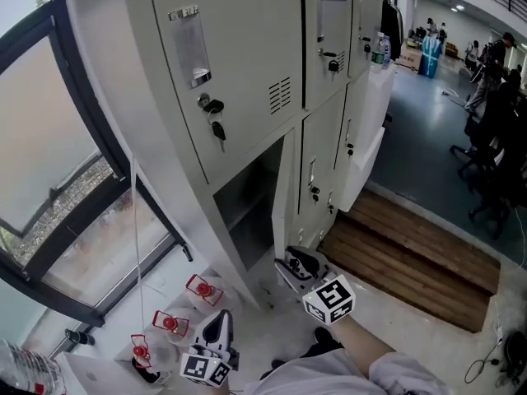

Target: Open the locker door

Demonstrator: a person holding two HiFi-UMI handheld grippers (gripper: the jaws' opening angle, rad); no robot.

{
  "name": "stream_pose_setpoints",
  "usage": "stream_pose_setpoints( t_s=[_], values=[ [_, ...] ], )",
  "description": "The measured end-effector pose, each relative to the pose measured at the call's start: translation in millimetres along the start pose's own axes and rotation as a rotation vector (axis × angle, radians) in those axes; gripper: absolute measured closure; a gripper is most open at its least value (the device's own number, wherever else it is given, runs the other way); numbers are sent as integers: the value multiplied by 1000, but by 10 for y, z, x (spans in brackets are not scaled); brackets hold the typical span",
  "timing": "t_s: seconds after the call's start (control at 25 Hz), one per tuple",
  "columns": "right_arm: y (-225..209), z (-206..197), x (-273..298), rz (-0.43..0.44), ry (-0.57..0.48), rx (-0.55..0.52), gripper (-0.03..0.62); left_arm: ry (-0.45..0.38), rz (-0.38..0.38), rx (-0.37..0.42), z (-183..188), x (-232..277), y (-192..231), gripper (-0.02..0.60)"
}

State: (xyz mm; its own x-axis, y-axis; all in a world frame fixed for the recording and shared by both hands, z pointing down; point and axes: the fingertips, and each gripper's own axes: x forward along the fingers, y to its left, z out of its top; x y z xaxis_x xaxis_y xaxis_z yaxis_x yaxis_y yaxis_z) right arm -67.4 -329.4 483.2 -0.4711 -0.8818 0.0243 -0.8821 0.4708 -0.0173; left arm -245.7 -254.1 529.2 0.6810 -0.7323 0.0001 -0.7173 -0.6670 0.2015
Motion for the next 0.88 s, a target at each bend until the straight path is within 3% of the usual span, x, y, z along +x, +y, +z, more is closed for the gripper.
stream_pose_setpoints(
  t_s=[0.48,0.88],
  values=[
    [-533,-12,-673,-178,1,7,428,54,-171,-8,-175,506,-400,578],
    [-1435,-25,-1261,-272,-21,67,460,61,-216,3,-225,1155,-1084,578]
  ],
)
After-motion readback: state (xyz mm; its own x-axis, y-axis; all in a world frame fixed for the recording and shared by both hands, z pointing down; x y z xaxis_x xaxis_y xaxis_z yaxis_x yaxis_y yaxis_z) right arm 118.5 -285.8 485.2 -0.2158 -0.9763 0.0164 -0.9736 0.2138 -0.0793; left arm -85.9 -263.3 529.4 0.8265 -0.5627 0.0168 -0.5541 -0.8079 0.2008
